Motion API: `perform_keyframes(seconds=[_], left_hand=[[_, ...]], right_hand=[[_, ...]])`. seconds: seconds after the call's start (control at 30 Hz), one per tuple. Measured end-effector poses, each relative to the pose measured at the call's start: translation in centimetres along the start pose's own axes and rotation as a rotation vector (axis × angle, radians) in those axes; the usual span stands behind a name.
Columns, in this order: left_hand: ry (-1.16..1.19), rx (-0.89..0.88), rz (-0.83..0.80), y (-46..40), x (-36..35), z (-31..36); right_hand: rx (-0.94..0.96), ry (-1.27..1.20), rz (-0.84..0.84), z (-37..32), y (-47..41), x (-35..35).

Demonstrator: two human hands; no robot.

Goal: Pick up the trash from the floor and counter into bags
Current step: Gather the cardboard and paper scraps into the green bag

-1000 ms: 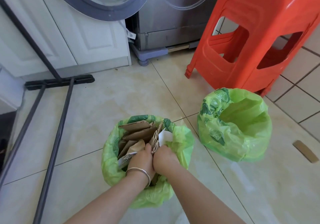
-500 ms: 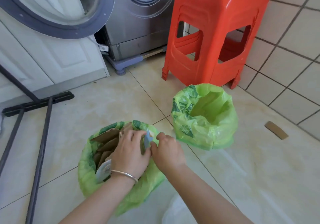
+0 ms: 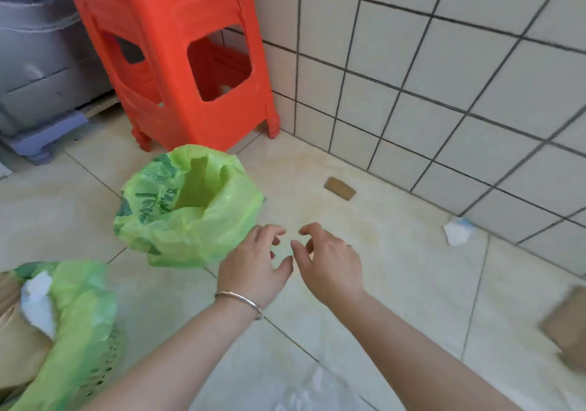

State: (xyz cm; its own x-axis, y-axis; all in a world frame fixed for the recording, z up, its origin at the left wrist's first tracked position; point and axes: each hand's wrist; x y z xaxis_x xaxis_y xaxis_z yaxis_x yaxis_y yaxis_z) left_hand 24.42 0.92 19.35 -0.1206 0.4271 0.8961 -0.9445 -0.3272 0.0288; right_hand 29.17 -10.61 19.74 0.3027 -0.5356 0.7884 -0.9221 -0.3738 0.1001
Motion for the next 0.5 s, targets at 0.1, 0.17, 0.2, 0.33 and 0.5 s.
perform_keyframes(seconds=[0.1,0.17,0.2,0.33,0.5], left_hand=[[0.011,-0.019,-0.090,-1.6,-2.5,7.0],[0.018,-0.026,-0.138,-2.9,-3.9,11.6],[0.021,-0.027,-0.158,-3.4,-4.4,13.8],[-0.012,-0.047,-0.234,-5.1,-6.4,20.3],[-0.041,0.017,-0.301,-7.6,-8.1,22.2]], right_hand=[[-0.082,0.001,-0.009,5.4,0.1,5.3],[-0.132,-0.008,-0.004,8.6,0.2,8.6],[-0.160,-0.019,0.004,10.1,0.4,10.2],[-0.265,-0.057,0.011,14.9,0.8,14.8],[-0.410,-0.068,-0.062,18.5,-0.4,16.1]])
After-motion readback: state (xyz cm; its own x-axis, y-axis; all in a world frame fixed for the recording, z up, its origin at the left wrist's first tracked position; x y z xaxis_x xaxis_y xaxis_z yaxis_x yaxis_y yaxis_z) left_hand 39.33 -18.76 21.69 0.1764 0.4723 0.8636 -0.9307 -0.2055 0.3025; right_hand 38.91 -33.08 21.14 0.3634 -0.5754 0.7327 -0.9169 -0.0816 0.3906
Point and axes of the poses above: each hand's wrist, its own y-axis away from the middle knuckle, its own x-axis out of the back of the hand, z = x × y, and after that the axes turned 6 degrees about -y, right-handed
